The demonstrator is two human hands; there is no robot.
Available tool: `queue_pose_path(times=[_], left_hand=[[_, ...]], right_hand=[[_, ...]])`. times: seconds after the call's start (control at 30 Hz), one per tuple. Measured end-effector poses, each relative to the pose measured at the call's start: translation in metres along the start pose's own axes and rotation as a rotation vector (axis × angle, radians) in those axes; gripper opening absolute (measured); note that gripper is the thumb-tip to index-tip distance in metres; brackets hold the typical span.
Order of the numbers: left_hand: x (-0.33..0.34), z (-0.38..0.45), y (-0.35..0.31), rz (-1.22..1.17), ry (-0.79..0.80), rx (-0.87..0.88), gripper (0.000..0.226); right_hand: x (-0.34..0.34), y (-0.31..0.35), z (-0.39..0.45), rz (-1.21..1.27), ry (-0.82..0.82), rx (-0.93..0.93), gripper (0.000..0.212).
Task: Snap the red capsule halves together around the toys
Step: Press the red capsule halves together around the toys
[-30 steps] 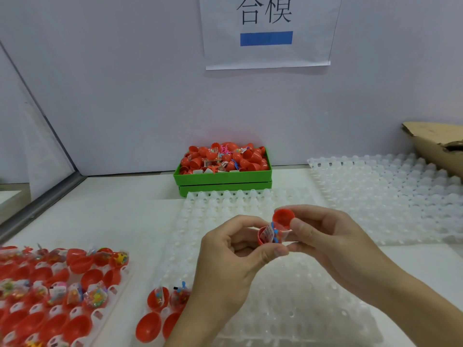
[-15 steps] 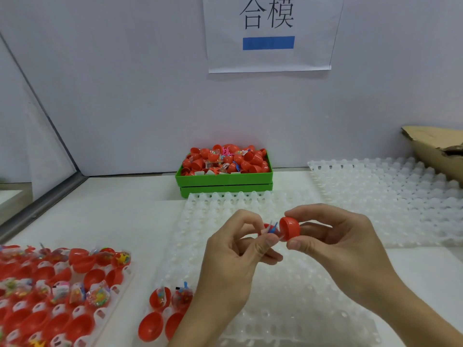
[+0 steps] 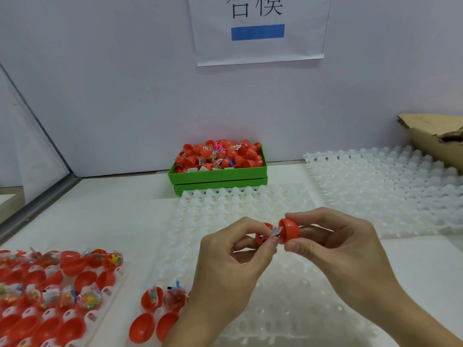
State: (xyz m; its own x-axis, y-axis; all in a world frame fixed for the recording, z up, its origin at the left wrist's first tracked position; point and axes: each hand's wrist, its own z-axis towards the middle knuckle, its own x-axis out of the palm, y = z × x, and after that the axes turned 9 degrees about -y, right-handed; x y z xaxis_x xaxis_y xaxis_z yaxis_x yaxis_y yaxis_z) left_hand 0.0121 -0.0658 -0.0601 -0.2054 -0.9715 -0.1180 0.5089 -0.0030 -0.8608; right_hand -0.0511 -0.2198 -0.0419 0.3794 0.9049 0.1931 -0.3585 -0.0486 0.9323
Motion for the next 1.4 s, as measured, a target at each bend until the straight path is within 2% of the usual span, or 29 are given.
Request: queue_pose_path(times=[0.13, 0.33, 0.47, 0.57, 0.8, 0.97, 1.1, 1.23, 1.4], left_hand=[[0.003, -0.002, 0.000, 0.041, -0.033, 0.094, 0.009], [0.004, -0.002, 0.000, 0.213, -0.037, 0.336, 0.009], [0.003, -0.003, 0.000, 0.252, -0.013, 0.351, 0.007], [0.004, -0.003, 0.000, 0.240, -0.048, 0.312, 0.013], [0.004, -0.005, -0.007, 0.148, -0.051, 0.093, 0.035], [0.005, -0.004, -0.009, 0.076, -0.019, 0.027, 0.026], [0.003, -0.003, -0.009, 0.010, 0.033, 0.001, 0.042], [0.003, -0.001, -0.008, -0.031, 0.012, 0.008, 0.042], [0.002, 0.000, -0.009, -0.102, 0.015, -0.001, 0.041]], right_hand=[[0.000, -0.003, 0.000, 0.008, -0.023, -0.020, 0.036], [-0.002, -0.006, 0.000, -0.059, 0.001, -0.101, 0.037], [-0.004, -0.006, 0.000, -0.089, 0.004, -0.134, 0.036], [-0.003, -0.008, 0.000, -0.091, 0.000, -0.156, 0.035], [-0.003, -0.006, -0.001, -0.112, 0.009, -0.185, 0.032], [-0.003, -0.003, -0.002, -0.152, -0.039, -0.197, 0.030], [-0.002, 0.000, -0.002, -0.119, -0.064, -0.182, 0.031], [-0.005, 0.000, 0.000, -0.107, -0.038, -0.170, 0.035], [-0.009, -0.004, 0.002, -0.137, 0.010, -0.201, 0.050]])
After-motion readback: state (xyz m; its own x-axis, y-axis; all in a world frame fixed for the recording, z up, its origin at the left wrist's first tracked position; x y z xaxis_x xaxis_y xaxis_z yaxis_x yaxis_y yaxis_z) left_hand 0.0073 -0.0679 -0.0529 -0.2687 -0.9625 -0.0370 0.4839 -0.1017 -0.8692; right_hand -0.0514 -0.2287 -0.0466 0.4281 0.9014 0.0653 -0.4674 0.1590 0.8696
